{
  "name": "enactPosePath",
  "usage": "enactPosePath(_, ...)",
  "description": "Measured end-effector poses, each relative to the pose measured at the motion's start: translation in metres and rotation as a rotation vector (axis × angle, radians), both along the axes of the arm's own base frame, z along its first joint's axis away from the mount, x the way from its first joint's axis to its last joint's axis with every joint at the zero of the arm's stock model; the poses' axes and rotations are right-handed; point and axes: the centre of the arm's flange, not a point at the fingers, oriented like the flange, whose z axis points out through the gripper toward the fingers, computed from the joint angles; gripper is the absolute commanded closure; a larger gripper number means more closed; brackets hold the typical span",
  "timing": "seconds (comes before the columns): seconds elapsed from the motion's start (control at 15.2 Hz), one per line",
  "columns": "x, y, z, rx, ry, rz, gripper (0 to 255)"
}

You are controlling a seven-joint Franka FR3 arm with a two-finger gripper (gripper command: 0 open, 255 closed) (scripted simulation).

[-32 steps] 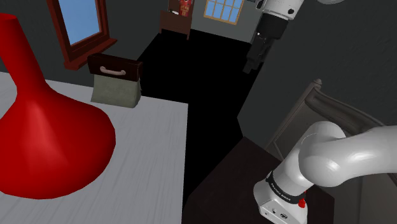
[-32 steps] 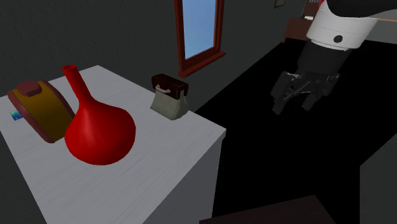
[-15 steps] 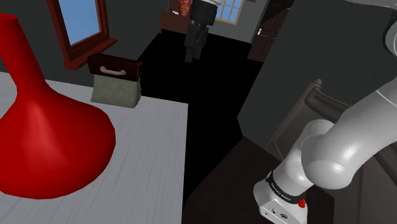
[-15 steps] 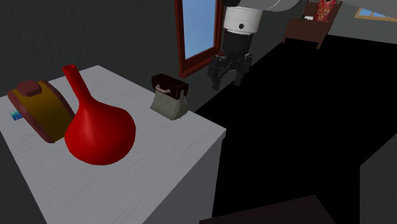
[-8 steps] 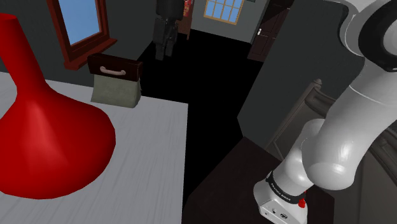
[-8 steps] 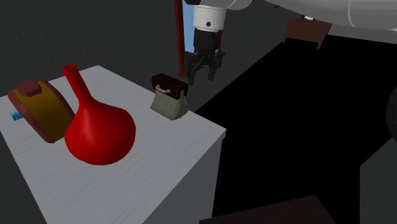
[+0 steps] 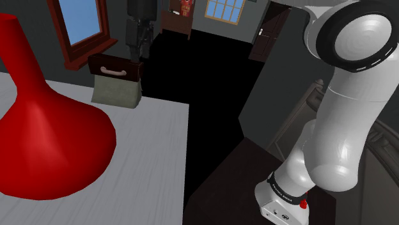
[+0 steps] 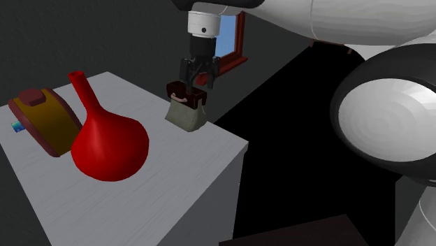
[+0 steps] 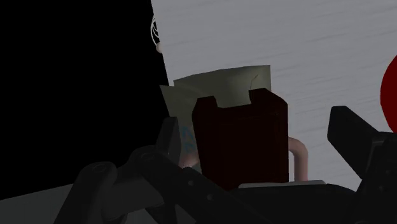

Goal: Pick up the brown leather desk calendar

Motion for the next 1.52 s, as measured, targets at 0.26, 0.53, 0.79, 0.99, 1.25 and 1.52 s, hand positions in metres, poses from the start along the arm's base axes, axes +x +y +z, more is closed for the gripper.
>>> enactPosePath(0.26,-0.001,0.001,-0.020,0.000,0.000,0.002,0)
enactPosePath(0.53,0.000,0.002,-0.026,0.000,-0.001,0.002,255)
enactPosePath(0.79,0.000,0.002,-0.026,0.000,-0.001,0.002,255)
enactPosePath(0.99,0.000,0.002,-0.026,0.000,-0.002,0.002,255)
enactPosePath(1.25,0.001,0.002,-0.018,0.000,0.001,0.002,255)
enactPosePath(1.52,0.001,0.001,0.001,0.000,0.001,0.002,255)
